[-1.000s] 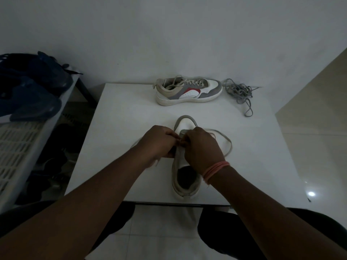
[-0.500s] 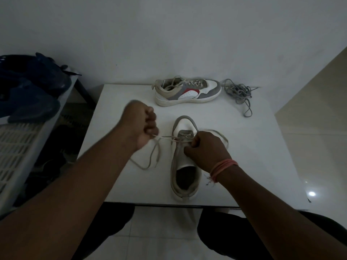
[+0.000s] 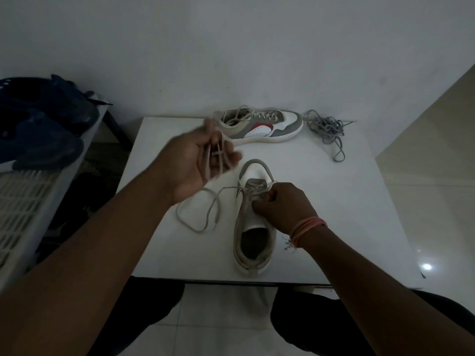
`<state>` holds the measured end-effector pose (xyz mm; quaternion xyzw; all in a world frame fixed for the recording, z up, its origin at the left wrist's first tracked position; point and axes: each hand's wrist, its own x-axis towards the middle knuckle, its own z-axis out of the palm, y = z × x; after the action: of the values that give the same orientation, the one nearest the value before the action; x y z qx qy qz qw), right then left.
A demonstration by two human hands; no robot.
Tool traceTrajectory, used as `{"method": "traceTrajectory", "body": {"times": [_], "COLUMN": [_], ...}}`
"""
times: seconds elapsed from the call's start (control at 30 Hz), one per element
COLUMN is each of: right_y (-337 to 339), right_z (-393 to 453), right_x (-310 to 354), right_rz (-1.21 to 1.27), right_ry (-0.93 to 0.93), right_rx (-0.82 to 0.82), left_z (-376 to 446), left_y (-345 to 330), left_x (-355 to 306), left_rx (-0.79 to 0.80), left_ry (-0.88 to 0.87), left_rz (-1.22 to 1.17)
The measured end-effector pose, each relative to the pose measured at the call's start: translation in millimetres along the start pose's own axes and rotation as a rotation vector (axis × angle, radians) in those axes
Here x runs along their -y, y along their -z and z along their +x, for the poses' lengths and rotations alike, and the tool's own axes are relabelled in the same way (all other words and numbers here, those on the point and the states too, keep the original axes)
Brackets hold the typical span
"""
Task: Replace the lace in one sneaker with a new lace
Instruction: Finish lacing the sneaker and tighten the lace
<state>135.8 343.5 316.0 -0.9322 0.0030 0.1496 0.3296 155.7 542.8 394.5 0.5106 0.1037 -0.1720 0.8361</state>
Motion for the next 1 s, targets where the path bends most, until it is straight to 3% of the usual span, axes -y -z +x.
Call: {"method": "traceTrajectory", "body": {"times": [0.03, 0.1, 0.13, 0.17, 0.2, 0.27, 0.4, 0.47, 0.53, 0.57, 0.63, 0.7, 0.73, 0.83, 0.93, 1.0], "right_y": [-1, -1, 0, 0, 0, 1, 0, 0, 1, 1, 1, 1, 0, -1, -2, -2], "right_z": [0, 1, 1, 1, 1, 1, 1, 2, 1, 1, 1, 1, 2, 4, 5, 5], "right_x": [0, 0, 0, 0, 1, 1, 0, 0, 0, 0, 0, -2, -2, -4, -4, -5], "right_rz": [0.003, 0.002, 0.001, -0.002, -0.008, -0.018, -0.012, -0.022, -0.031, -0.028, -0.02, 0.004, 0.023, 0.043, 0.025, 0.026], "right_ry": [0.0, 0.001, 0.002, 0.006, 0.011, 0.014, 0.008, 0.011, 0.02, 0.021, 0.015, -0.006, -0.02, -0.044, -0.053, -0.062], "right_rx": [0.0, -0.001, -0.006, -0.012, -0.018, -0.013, 0.001, 0.005, -0.004, -0.009, -0.023, -0.044, -0.05, -0.07, -0.073, -0.061], "left_z": [1, 3, 1, -1, -2, -4, -3, -1, 1, 4, 4, 1, -2, -11, -13, -15], "left_y": [1, 7, 7, 7, 4, -3, -7, -1, 3, 7, 14, 18, 17, 6, 8, 9], "left_x": [7, 29, 40, 49, 53, 45, 11, 4, 8, 13, 27, 36, 36, 18, 0, -1], "left_rx": [-0.096, -0.163, -0.108, -0.016, 0.086, 0.133, -0.023, 0.02, -0.02, -0.093, -0.204, -0.138, -0.041, 0.25, 0.378, 0.432], "left_ry": [0.087, 0.224, 0.262, 0.282, 0.278, 0.217, 0.056, 0.06, 0.185, 0.251, 0.327, 0.37, 0.417, 0.493, 0.382, 0.404], "left_rz": [0.166, 1.029, 1.462, 1.725, 1.783, 1.446, 0.496, 0.185, 0.008, 0.106, 0.81, 1.363, 1.363, 1.007, 0.888, 0.858]}}
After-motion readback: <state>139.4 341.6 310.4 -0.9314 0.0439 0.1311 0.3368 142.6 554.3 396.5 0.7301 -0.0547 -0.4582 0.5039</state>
